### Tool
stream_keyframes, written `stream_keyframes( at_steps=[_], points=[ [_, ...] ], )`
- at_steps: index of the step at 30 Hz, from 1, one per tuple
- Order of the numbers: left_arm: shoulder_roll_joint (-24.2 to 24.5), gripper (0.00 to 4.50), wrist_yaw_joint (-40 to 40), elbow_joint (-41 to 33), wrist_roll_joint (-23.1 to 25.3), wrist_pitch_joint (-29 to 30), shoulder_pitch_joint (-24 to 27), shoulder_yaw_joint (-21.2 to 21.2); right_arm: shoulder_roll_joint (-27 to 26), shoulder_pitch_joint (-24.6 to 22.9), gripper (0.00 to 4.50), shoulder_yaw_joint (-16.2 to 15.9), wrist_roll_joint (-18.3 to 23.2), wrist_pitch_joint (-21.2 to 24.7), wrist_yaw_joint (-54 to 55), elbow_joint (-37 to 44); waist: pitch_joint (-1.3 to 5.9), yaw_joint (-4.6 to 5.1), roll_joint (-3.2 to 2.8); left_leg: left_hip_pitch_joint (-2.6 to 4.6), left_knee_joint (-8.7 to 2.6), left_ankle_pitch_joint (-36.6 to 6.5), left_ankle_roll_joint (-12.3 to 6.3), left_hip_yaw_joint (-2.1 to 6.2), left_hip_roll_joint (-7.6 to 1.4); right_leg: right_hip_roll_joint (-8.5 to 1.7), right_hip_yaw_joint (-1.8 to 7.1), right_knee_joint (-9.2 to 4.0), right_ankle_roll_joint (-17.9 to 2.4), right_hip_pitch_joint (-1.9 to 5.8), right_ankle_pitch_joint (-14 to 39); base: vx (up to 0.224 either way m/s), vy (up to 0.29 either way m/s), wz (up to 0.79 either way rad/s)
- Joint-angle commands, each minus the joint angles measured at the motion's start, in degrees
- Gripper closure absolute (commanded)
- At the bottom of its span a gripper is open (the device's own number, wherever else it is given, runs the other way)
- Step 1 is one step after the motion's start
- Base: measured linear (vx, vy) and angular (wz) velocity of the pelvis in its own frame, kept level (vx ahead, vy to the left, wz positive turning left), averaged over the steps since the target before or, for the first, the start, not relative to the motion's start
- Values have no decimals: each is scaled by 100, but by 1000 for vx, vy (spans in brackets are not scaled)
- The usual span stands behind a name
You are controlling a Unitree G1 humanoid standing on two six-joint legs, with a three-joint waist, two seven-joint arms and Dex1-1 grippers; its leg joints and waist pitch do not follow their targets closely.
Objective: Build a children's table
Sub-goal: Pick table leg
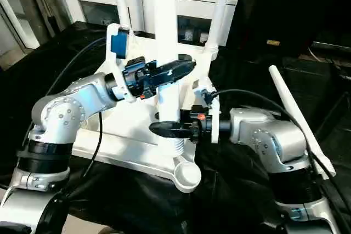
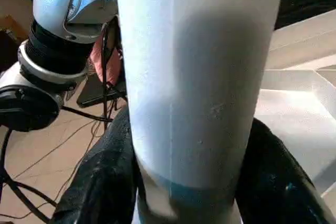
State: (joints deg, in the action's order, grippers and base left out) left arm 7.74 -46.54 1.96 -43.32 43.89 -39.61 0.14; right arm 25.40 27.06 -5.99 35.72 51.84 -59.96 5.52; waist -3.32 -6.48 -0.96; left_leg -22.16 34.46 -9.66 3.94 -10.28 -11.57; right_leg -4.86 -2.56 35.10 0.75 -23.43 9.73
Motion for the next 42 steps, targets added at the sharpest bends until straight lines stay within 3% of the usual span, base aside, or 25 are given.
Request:
stream_keyframes(
  at_steps=[1,3,5,11,12,13,14,18,19,25,31,34,42],
  points=[
    [-4,265,-88,-218,-64,-8,47,-70,-19,33,256,133,22,0,152,-49,433,-11,80,87,-373,-902,-5,8,-78,-233,159,-386,-1102,302,1264,0,0,0],
    [-92,265,126,-219,32,-112,87,-47,-49,9,257,179,68,-5,231,-9,433,-10,75,90,-374,-947,15,9,-81,-233,159,-395,-1086,300,1312,0,0,0],
    [-110,195,236,-199,144,-203,90,-56,-61,4,257,191,69,-11,256,-7,431,-11,80,86,-378,-960,24,12,-85,-233,159,-398,-1077,303,1312,0,0,0],
    [-229,156,931,-257,659,-528,170,-82,-138,-34,259,239,61,-63,398,25,436,-11,73,88,-379,-979,53,21,-85,-235,156,-414,-953,306,1385,0,0,0],
    [-231,153,934,-285,664,-539,182,-87,-149,-37,259,234,52,-71,415,24,440,-20,15,87,-376,-937,67,31,-84,-236,155,-399,-962,304,1344,0,0,0],
    [-238,153,899,-328,602,-504,195,-84,-153,-39,260,224,45,-81,428,24,437,-7,38,82,-375,-942,61,22,-79,-224,155,-416,-956,300,1324,0,0,0],
    [-249,174,900,-379,551,-459,209,-81,-154,-45,260,212,39,-91,437,31,442,-9,31,85,-372,-943,71,24,-75,-225,153,-405,-970,303,1299,0,0,0],
    [-410,190,1221,-418,621,-530,192,-75,-144,-60,260,195,37,-120,483,65,441,-8,32,81,-372,-979,58,26,-81,-218,149,-392,-1080,312,1148,0,0,0],
    [-411,219,1224,-417,623,-532,192,-74,-144,-60,260,195,37,-121,483,65,442,-7,38,86,-368,-983,52,22,-77,-216,149,-400,-1079,308,1153,0,0,0],
    [-590,249,1524,-455,697,-690,140,36,-145,-91,260,130,-123,-319,633,116,439,-2,10,89,-372,-1082,83,28,-74,-215,147,-422,-1000,304,1320,0,0,0],
    [-787,263,1916,-566,866,-809,165,-30,-181,-124,260,78,-379,-581,864,92,440,10,31,77,-367,-1039,51,28,-77,-214,146,-417,-1016,314,1220,0,0,0],
    [-801,264,2063,-601,997,-848,180,-106,-269,-70,190,100,-474,-589,1166,6,436,15,34,74,-367,-1012,42,30,-73,-209,146,-422,-988,307,1265,0,0,0],
    [-800,265,2284,-509,1288,-904,151,-191,-349,-71,144,18,-809,-571,1715,125,443,24,14,83,-373,-1063,107,35,-68,-198,144,-429,-900,299,1275,0,0,0]
  ],
)
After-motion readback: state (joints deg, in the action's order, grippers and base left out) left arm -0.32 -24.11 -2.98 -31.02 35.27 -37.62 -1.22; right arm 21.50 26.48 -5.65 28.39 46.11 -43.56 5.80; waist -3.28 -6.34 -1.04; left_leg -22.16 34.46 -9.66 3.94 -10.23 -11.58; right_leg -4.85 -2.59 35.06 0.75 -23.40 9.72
